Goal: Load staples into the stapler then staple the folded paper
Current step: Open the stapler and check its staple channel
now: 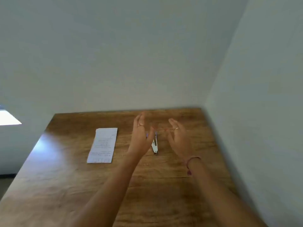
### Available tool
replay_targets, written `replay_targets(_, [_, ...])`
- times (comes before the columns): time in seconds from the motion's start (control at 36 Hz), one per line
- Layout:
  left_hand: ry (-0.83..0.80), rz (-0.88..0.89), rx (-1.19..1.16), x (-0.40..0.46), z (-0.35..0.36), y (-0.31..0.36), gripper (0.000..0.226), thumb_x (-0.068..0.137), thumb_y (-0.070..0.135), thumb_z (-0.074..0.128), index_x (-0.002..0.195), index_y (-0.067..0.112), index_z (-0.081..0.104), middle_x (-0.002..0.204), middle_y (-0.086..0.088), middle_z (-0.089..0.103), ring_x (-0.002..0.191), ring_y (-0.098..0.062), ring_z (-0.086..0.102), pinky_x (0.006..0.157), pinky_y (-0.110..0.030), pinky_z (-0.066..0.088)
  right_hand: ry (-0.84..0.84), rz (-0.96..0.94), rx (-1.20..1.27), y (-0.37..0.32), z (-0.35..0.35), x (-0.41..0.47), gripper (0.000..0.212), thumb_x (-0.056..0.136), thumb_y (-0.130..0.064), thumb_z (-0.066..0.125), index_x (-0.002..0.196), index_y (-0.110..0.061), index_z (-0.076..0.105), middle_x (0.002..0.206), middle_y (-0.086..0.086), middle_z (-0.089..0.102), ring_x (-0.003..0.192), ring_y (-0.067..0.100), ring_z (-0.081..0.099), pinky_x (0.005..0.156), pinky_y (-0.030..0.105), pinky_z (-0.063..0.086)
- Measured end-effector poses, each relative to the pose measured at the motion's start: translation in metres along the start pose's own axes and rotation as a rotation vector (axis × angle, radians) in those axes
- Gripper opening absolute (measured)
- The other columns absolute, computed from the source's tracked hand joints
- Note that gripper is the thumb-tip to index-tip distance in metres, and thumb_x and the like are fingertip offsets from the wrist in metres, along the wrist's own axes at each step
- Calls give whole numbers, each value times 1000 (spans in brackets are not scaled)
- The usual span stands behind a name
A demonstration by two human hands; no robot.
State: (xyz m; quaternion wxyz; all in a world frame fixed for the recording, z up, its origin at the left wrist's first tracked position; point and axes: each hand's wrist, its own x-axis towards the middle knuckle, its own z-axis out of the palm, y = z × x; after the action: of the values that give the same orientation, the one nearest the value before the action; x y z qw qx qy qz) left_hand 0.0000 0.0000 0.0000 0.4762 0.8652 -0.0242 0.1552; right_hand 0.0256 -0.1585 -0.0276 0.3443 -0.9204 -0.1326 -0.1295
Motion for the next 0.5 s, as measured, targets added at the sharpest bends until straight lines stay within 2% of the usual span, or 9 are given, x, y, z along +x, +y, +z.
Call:
replay_targets(0.08, [13,-229,-40,-4,4,-3,55,96,15,54,147,12,34,136,-1,45,115,-8,49,95,-15,38,24,34,37,2,7,2,32,98,-20,51,124,-5,61,125,11,63,117,24,57,101,32,42])
replay_targets(0.17, [-21,-424,-71,-13,10,-6,48,95,16,54,142,13,43,132,-2,54,95,0,53,79,-11,42,-12,144,81,0,14,3,27,97,-21,53,112,-6,68,108,9,70,100,22,64,86,31,48])
replay_targets(0.22, [-32,-489,-82,-16,12,-6,45,93,13,54,138,14,48,127,1,57,96,-2,54,82,-18,45,-50,244,161,1,17,7,23,95,-22,55,107,-9,71,99,7,72,88,19,65,76,30,50])
replay_targets(0.28, [-50,-542,-101,-19,15,-8,29,89,8,54,113,22,60,100,6,63,89,-6,56,73,-19,47,-126,359,270,1,23,9,20,92,-23,58,103,-12,71,93,6,73,82,17,67,72,31,52])
replay_targets(0.33, [-60,-565,-119,-20,19,-7,27,86,3,53,83,29,54,70,12,57,65,0,56,51,-11,42,-213,433,349,1,28,11,22,89,-28,61,103,-14,70,90,5,73,80,19,68,70,33,53])
replay_targets(0.36, [-70,-574,-128,-20,20,-7,27,86,2,54,79,29,51,68,11,58,59,3,56,49,-11,41,-251,446,362,1,30,12,23,88,-31,62,104,-16,69,90,4,74,80,19,68,69,33,53])
replay_targets(0.39, [-84,-580,-136,-19,21,-6,28,87,3,54,77,29,50,72,7,63,61,4,58,53,-13,45,-287,451,361,0,32,12,25,87,-32,63,106,-18,69,90,4,74,80,19,68,68,33,53])
replay_targets(0.44, [-131,-594,-143,-20,24,-6,27,88,4,53,76,29,52,86,-2,69,76,-9,63,68,-27,51,-332,449,341,-3,36,13,24,85,-33,65,104,-18,70,86,7,73,79,23,69,69,40,57])
replay_targets(0.5, [-159,-605,-154,-20,26,-6,20,86,3,52,88,22,60,92,-5,70,85,-18,65,76,-36,53,-323,449,313,-7,38,14,18,85,-30,64,93,-16,73,77,9,72,73,25,68,66,41,58])
